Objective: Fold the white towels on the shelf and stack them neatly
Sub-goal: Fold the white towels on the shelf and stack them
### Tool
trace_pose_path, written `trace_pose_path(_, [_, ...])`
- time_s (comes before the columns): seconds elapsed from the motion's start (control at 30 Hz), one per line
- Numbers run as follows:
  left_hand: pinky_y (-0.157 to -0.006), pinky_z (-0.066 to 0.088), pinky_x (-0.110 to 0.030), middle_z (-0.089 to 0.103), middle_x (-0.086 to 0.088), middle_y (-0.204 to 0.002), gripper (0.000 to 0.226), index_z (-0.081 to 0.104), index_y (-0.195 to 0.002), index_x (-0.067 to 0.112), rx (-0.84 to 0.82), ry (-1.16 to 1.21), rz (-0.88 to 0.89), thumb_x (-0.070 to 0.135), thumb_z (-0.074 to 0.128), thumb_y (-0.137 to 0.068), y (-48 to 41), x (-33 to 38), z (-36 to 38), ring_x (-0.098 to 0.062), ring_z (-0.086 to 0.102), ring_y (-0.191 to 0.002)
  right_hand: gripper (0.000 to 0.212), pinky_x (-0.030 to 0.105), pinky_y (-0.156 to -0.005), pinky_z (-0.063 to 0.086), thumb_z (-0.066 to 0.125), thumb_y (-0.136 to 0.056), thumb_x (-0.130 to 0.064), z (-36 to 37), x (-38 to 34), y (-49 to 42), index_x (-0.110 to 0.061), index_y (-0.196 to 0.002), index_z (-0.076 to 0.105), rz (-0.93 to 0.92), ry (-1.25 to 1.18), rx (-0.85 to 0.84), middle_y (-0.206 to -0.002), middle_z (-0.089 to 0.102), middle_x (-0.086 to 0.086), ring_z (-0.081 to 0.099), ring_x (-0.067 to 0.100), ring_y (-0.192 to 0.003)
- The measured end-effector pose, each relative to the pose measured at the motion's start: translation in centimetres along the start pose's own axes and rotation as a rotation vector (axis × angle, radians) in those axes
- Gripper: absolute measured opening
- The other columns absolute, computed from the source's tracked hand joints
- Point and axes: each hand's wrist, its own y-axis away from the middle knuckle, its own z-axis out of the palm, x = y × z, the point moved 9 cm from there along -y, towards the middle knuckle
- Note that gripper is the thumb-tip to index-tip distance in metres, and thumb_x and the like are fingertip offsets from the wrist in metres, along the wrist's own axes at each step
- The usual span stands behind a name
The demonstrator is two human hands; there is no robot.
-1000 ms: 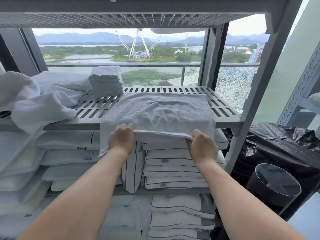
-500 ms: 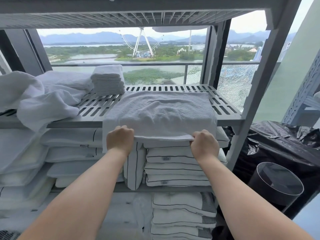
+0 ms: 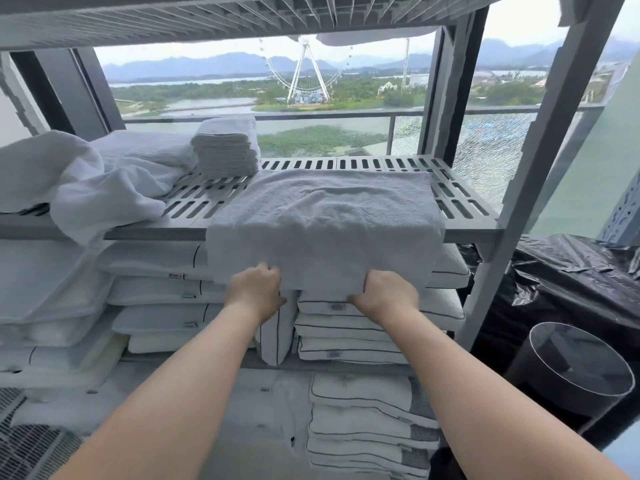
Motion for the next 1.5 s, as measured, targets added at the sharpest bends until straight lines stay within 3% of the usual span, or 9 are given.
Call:
trace_pose_path(0.17, [-0.057,0.044,-0.031,0.056,0.0,-0.089,0.02,0.053,-0.09,0.017,0.419,0.184,0.07,0.036,0.053,-0.095,-3.2,0.6,-7.5,-0.024,0.06,-0.075,0.021,0.029,-0.06,0.042,0.054,-0.095,-0.034,-7.1,-4.1,-1.8,-0.014,-0.09,0.061,-0.189,-0.139,0.465,-0.085,0.063,0.002,0.061,0.024,-0.08])
trace_pose_path(0.33, [-0.058,0.05,-0.035,0.058,-0.002,-0.096,0.018,0.056,-0.094,0.017,0.557,0.25,0.032,0.033,0.048,-0.096,-10.0,-0.4,-11.2,-0.024,0.058,-0.077,0.019,0.031,-0.061,0.042,0.05,-0.095,-0.025,-10.4,-5.1,-7.8,-0.013,-0.097,0.064,-0.153,-0.126,0.562,-0.087,0.065,0.005,0.061,0.027,-0.083])
trace_pose_path(0.67, [-0.086,0.053,-0.045,0.056,-0.01,-0.122,0.034,0.058,-0.121,0.017,0.18,0.318,0.055,0.04,0.046,-0.099,-27.7,-2.2,-6.6,-0.029,0.057,-0.109,0.022,0.031,-0.066,0.049,0.048,-0.096,-0.015,-10.6,-4.2,-24.0,-0.013,-0.103,0.07,0.126,-0.079,0.359,-0.096,0.071,0.007,0.064,0.027,-0.088])
trace_pose_path(0.83, [-0.089,0.053,-0.047,0.057,-0.009,-0.123,0.034,0.058,-0.124,0.019,0.075,0.248,0.086,0.039,0.041,-0.102,-33.9,-3.7,-5.2,-0.03,0.056,-0.113,0.031,0.04,-0.081,0.056,0.047,-0.095,-0.005,-9.7,-4.1,-29.7,-0.011,-0.119,0.065,0.182,-0.013,0.247,-0.113,0.068,0.011,0.063,0.029,-0.102])
trace_pose_path(1.07, [-0.093,0.051,-0.046,0.054,-0.011,-0.137,0.042,0.044,-0.14,0.017,-0.071,0.028,0.011,0.035,0.04,-0.103,-38.7,-4.9,-2.3,-0.033,0.055,-0.122,0.028,0.037,-0.077,0.052,0.042,-0.092,-0.002,-7.9,-1.9,-34.6,-0.004,-0.113,0.06,0.256,0.05,0.099,-0.113,0.066,0.015,0.063,0.031,-0.103])
trace_pose_path(1.13, [-0.091,0.051,-0.043,0.05,-0.005,-0.144,0.046,0.04,-0.147,0.026,-0.151,-0.096,0.065,0.025,0.045,-0.101,-39.6,-3.9,-1.5,-0.029,0.052,-0.128,0.019,0.032,-0.066,0.055,0.046,-0.092,-0.003,-7.4,-1.2,-35.9,-0.001,-0.097,0.064,0.278,0.011,0.063,-0.095,0.073,0.012,0.071,0.027,-0.084])
trace_pose_path(1.23, [-0.081,0.052,-0.039,0.062,-0.002,-0.119,0.029,0.062,-0.121,0.018,-0.225,-0.232,0.099,0.017,0.057,-0.092,-40.5,-3.1,-1.8,-0.027,0.061,-0.113,0.031,0.023,-0.043,0.05,0.049,-0.098,-0.008,-6.8,-0.7,-37.8,-0.001,-0.076,0.071,0.305,-0.076,-0.055,-0.058,0.072,0.006,0.067,0.019,-0.043])
trace_pose_path(1.33, [-0.089,0.053,-0.044,0.057,-0.002,-0.099,0.012,0.06,-0.097,0.015,-0.293,-0.254,0.031,0.019,0.064,-0.087,-41.7,-2.9,-2.9,-0.029,0.063,-0.107,0.033,0.021,-0.047,0.051,0.047,-0.098,-0.009,-7.3,-0.7,-39.9,-0.003,-0.074,0.07,0.276,-0.06,-0.147,-0.056,0.071,0.003,0.067,0.016,-0.044])
trace_pose_path(1.5, [-0.077,0.052,-0.04,0.066,-0.009,-0.114,0.028,0.066,-0.115,0.012,0.038,-0.174,-0.126,0.012,0.057,-0.089,-45.4,-4.9,-8.1,-0.031,0.064,-0.106,0.015,0.029,-0.067,0.052,0.055,-0.08,0.001,-12.1,-2.8,-43.4,-0.008,-0.083,0.066,0.08,0.035,0.159,-0.073,0.068,0.001,0.071,0.024,-0.079])
